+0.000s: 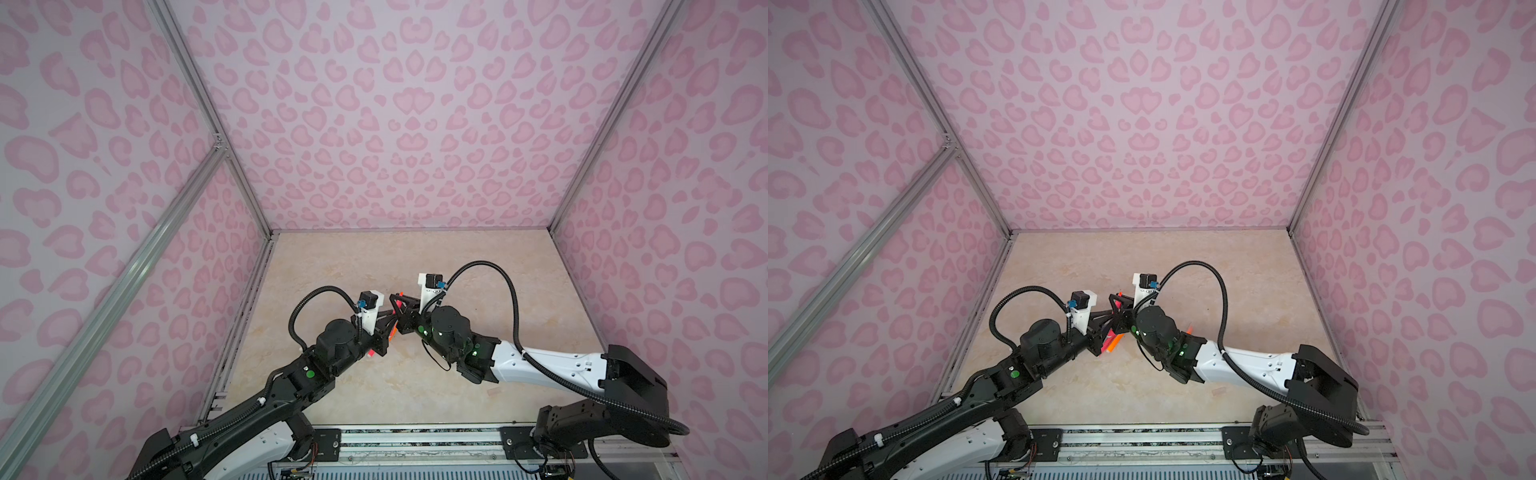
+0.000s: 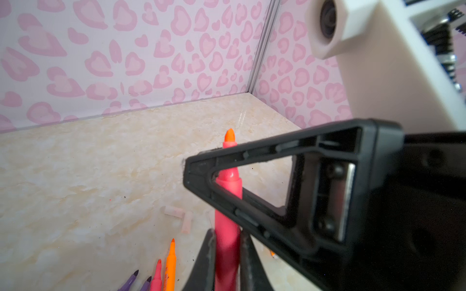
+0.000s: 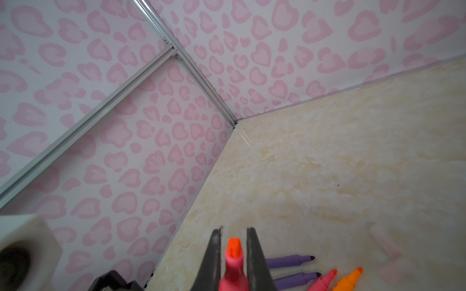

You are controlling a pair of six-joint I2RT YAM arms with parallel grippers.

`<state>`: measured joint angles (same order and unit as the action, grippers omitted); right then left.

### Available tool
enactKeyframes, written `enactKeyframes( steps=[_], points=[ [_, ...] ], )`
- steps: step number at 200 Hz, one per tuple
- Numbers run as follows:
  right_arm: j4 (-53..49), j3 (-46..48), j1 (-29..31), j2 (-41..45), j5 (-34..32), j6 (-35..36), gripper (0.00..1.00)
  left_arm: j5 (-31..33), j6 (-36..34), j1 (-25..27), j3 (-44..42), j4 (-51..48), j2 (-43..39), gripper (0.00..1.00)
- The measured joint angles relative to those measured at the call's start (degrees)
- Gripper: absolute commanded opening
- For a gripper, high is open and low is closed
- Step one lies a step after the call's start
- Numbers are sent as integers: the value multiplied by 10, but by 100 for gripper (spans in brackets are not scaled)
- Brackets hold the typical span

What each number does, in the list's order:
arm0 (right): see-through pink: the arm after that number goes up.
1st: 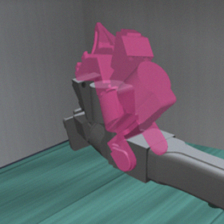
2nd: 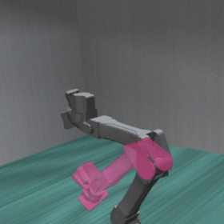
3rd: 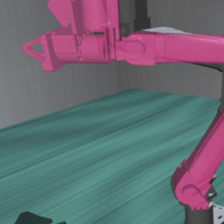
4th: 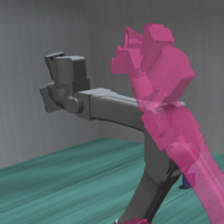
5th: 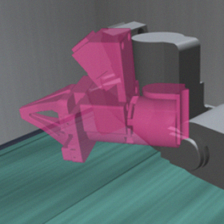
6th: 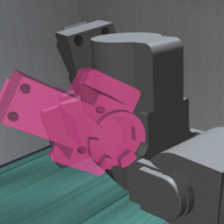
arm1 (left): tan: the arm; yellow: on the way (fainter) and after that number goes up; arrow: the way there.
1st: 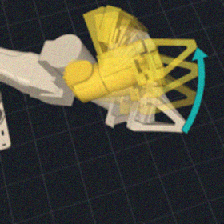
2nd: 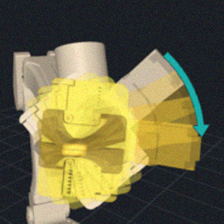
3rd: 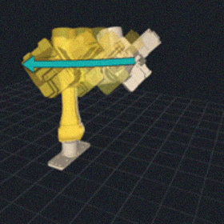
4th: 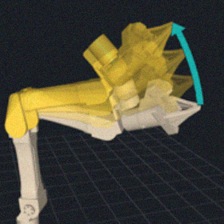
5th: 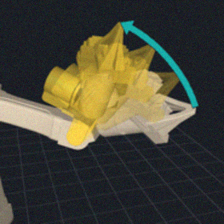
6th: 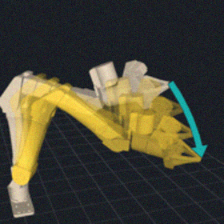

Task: Insert the pens into the pen caps

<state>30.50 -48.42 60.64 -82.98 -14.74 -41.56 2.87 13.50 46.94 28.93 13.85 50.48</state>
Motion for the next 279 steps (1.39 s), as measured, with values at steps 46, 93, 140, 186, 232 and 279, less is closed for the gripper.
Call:
enactKeyframes(
  steps=[46,93,140,186,232,279],
  points=[
    [17,-3,-49,-29,45,-24,0,5,-11,-10,26,7,71,37],
    [51,-25,-100,-51,114,-43,0,-32,-16,-71,112,15,178,23],
    [64,-59,-161,-76,175,-60,0,-112,-26,-110,207,14,272,4],
    [2,-114,-180,-73,170,-38,62,-169,-51,-126,275,-5,309,4],
    [-53,-96,-163,-18,126,-8,75,-162,-75,-127,263,-35,240,3],
    [-278,-94,-133,71,10,-43,70,-89,-59,-130,274,-58,249,3]
  ],
)
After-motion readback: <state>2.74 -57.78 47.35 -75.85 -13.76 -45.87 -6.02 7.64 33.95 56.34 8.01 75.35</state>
